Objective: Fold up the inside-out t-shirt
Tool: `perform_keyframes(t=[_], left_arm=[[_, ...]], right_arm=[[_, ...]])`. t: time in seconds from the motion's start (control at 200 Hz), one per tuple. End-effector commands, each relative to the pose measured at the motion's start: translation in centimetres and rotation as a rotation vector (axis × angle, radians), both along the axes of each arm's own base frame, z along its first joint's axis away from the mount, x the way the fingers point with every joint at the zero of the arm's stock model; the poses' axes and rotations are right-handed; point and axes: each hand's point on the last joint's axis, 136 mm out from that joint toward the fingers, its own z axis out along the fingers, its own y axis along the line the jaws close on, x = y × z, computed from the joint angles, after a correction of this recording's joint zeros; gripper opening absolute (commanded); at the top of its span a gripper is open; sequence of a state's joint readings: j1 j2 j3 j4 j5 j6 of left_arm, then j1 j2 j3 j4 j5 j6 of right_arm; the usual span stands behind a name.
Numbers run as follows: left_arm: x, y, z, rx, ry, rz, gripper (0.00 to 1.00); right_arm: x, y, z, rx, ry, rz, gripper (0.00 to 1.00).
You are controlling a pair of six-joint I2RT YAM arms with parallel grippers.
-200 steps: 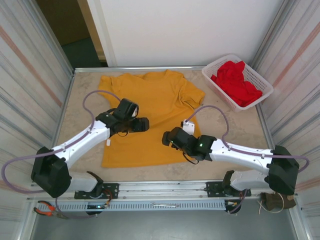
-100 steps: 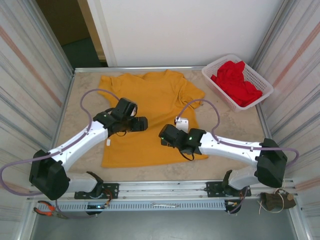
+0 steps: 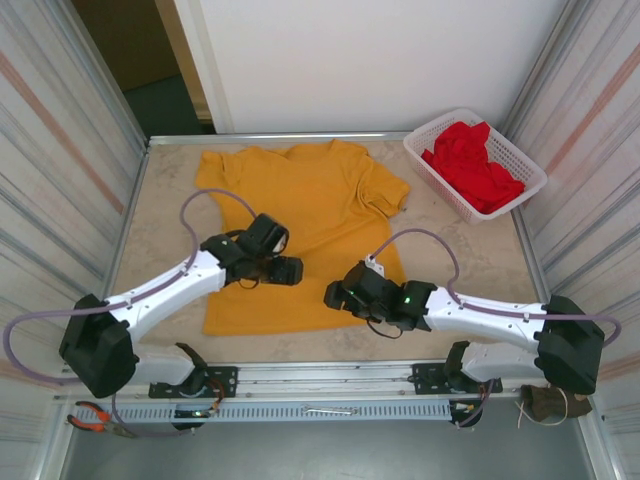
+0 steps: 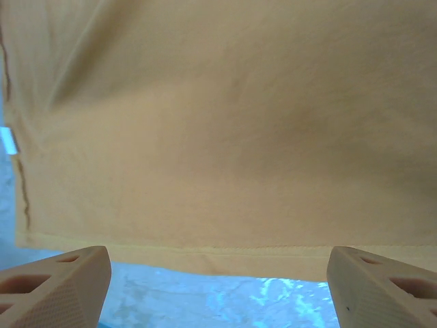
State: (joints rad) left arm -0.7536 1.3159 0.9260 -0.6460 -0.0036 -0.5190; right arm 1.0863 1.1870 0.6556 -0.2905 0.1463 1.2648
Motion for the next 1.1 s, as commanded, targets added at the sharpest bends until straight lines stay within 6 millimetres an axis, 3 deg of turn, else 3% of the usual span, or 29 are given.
perform_keyframes(t=[0.0,0.235,0.416,0.696,0.832,0.987,1.092], left_arm=[[-2.1,-0.3,-2.4,0.079,0.026,-0.070,0.77],[-5.9,-3.0,-4.9,0.138,0.013,-0.211,0.71],[-7.7,-5.6,-6.2,0.140,0.006,-0.282,0.63],[-7.7,-7.1,-8.0,0.164,0.015,-0.293,0.53],[-7.4,-7.3,-8.3,0.172,0.010,-0.292,0.39],[-7.5,-7.3,-8.3,0.175,0.016,-0.289,0.06],[-7.3,-7.4,-6.5,0.155,0.000,-0.278,0.00]], right_arm=[[-0.8,0.5,-0.4,0.066,0.082,-0.064,0.78],[-2.2,-2.9,-3.0,0.043,0.115,-0.191,0.73],[-2.0,-6.0,-2.7,0.002,0.075,-0.257,0.74],[-1.5,-7.5,-0.9,0.056,0.040,-0.275,0.75],[-1.6,-7.8,-0.7,0.055,0.036,-0.273,0.76],[-1.7,-7.5,-0.8,0.061,0.041,-0.260,0.76],[-1.9,-6.5,-0.6,0.085,0.056,-0.230,0.76]])
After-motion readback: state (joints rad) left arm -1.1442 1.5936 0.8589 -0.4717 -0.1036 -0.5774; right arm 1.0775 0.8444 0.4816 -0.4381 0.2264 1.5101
